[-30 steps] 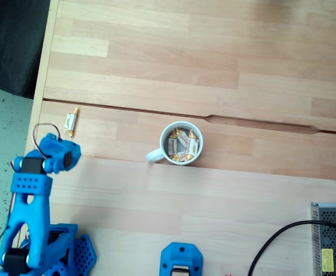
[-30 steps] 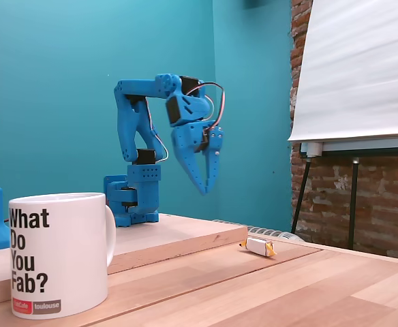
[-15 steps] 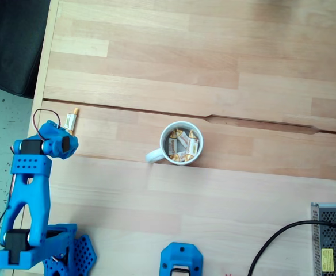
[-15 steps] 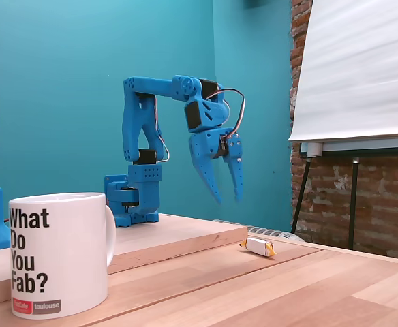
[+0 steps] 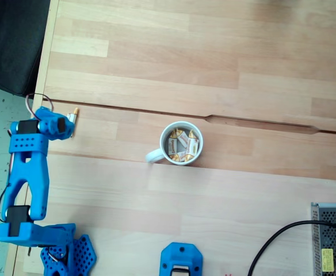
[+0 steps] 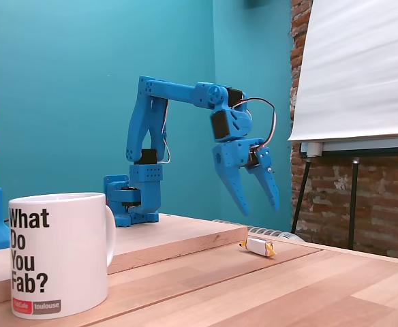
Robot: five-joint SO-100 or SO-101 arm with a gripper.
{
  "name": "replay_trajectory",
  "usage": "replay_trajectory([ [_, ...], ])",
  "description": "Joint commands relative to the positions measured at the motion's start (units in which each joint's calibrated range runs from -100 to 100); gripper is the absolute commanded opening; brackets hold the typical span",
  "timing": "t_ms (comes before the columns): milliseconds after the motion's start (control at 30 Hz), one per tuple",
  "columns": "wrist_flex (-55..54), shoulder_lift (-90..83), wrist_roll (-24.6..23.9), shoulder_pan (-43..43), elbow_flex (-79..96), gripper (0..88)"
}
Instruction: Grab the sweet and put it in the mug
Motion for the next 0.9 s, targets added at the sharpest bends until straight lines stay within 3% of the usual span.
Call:
replay_trajectory([
  [0, -0.32, 0.33, 2.10, -1.69, -3.29, 25.1],
  [867, -0.32, 5.07, 3.08, 2.23, -3.92, 25.1],
])
